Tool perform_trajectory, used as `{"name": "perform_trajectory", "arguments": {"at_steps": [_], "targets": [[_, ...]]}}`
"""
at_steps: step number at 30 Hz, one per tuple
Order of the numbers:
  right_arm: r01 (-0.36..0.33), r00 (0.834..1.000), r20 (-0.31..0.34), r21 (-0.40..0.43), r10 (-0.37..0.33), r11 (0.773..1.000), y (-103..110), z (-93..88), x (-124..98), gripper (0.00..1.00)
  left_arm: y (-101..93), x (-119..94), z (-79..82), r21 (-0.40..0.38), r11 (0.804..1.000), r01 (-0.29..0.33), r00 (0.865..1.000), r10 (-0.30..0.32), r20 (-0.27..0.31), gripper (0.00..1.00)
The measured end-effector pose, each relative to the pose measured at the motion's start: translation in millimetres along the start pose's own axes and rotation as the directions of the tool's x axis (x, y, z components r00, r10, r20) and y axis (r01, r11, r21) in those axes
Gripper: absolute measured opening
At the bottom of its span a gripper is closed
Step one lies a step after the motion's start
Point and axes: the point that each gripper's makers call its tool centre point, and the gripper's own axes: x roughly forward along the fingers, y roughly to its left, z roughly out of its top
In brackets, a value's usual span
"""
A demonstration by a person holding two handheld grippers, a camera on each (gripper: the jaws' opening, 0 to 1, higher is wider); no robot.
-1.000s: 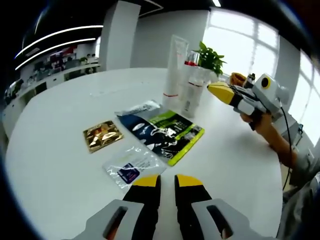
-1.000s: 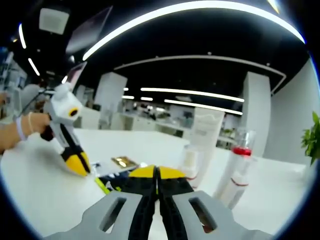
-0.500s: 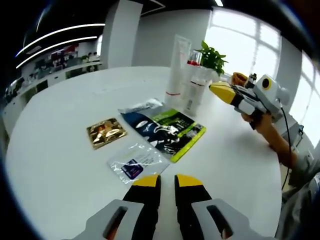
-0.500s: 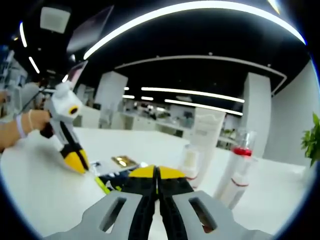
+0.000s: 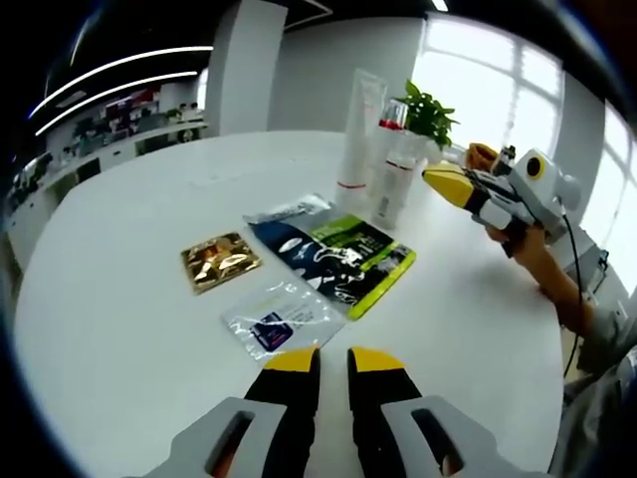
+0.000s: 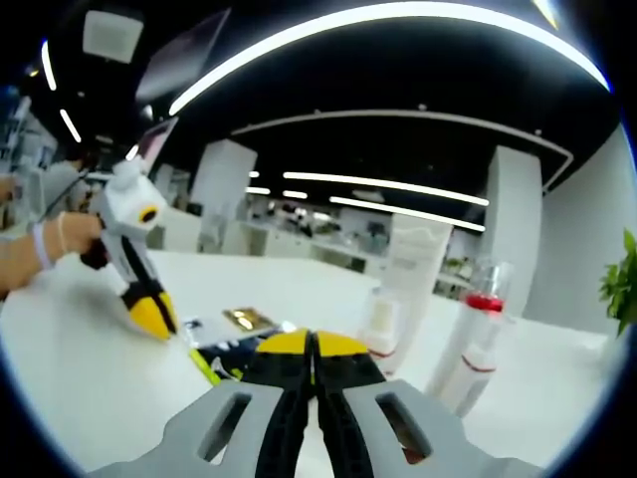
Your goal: Arrange the skincare products in the storage area until every visible bottle or jar stands upright without overlapping.
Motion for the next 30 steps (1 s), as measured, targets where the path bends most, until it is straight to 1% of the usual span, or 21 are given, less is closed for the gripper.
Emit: {"name": "perform_trajectory", "arguments": {"at_steps": [6, 9, 13, 16, 19, 21, 24, 26, 27, 30], "targets": [[-0.006, 1.0, -0.001, -0.008, 0.006, 1.0, 1, -0.3, 0, 0.0, -2.2, -2, 1.6, 0.01, 1.0, 0.01, 1.0, -0.01, 0.004, 0.12], [-0.009, 1.0, -0.002, -0.011, 0.009, 1.0, 2, -0.5, 0, 0.0, -4.2, -3, 5.6, 0.005, 1.0, 0.022, 0.999, -0.023, 0.027, 0.12], [-0.011, 1.0, -0.003, -0.014, 0.011, 1.0, 2, -0.8, 0, 0.0, -8.6, -4, 11.5, 0.019, 0.999, 0.035, 0.998, -0.036, 0.056, 0.12], [-0.011, 1.0, -0.003, -0.023, 0.011, 1.0, 2, -1.1, 1, 0.0, -9.6, -2, 18.8, 0.048, 0.999, 0.022, 0.995, -0.026, 0.094, 0.14], [-0.012, 1.0, 0.002, -0.019, 0.012, 1.0, 2, -0.6, 1, 0.01, -4.7, 0, 30.0, 0.074, 0.997, -0.025, 0.989, 0.013, 0.145, 0.19], [-0.013, 1.0, 0.01, -0.015, 0.013, 1.0, 2, 0.5, 1, 0.01, -2.4, 0, 37.5, 0.096, 0.994, -0.056, 0.982, 0.037, 0.184, 0.21], [-0.019, 1.0, 0.025, -0.006, 0.019, 1.0, 3, 2.7, 1, 0.04, 1.9, -4, 51.5, 0.105, 0.99, -0.094, 0.964, 0.065, 0.256, 0.28], [-0.024, 0.999, 0.037, -0.001, 0.024, 1.0, 4, 4.8, 2, 0.08, 4.8, -7, 61.1, 0.102, 0.988, -0.119, 0.948, 0.083, 0.309, 0.32], [-0.027, 0.999, 0.042, 0.0, 0.027, 1.0, 4, 5.7, 2, 0.1, 5.8, -8, 64.4, 0.106, 0.986, -0.126, 0.942, 0.086, 0.325, 0.35], [-0.036, 0.998, 0.056, -0.005, 0.036, 0.999, 7, 8.1, 2, 0.18, 7.4, -14, 75.8, 0.104, 0.983, -0.15, 0.915, 0.098, 0.391, 0.44]]}}
